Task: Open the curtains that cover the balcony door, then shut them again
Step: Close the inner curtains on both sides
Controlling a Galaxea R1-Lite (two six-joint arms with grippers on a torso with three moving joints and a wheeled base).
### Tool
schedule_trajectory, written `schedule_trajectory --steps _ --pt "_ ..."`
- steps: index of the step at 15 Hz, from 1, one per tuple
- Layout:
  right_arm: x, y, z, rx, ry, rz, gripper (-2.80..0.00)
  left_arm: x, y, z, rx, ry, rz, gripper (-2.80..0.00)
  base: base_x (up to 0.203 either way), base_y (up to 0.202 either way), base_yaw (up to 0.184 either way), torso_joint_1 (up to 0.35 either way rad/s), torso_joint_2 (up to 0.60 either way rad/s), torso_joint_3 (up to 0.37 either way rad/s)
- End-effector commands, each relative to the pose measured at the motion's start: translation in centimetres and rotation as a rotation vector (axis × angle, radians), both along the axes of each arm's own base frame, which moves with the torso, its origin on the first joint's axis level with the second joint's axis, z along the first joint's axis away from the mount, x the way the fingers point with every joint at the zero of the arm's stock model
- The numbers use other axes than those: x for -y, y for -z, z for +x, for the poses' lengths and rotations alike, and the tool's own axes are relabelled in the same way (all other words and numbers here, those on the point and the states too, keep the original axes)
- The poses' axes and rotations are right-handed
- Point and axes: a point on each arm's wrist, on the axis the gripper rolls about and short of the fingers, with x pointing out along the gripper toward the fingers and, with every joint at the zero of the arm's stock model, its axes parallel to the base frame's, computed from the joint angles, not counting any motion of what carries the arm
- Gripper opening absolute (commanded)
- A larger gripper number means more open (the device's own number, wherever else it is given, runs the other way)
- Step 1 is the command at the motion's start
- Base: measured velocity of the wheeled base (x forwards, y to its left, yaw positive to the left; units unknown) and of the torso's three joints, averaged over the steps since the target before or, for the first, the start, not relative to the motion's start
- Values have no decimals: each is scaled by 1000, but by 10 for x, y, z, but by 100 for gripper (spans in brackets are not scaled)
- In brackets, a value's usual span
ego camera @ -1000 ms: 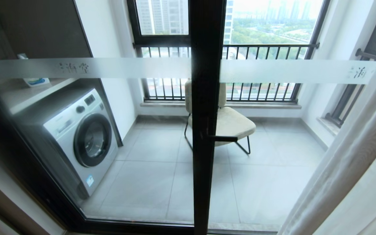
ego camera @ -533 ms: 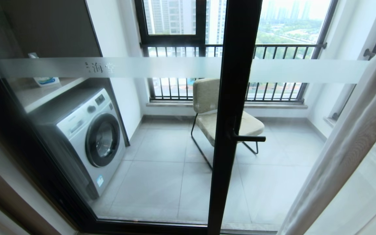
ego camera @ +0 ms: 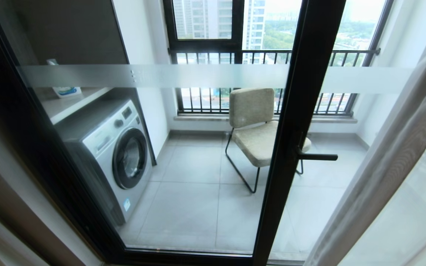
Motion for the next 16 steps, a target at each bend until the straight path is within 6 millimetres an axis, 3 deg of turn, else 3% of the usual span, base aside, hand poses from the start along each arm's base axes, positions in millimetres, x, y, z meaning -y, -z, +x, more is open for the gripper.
schedule_trajectory --steps 1,16 --pt "0 0 1 1 -2 -1 -280 0 0 0 0 0 -1 -280 0 188 0 4 -2 2" --pt "-4 0 1 -1 -11 0 -280 0 0 0 2 0 -1 -280 0 191 2 2 1 3"
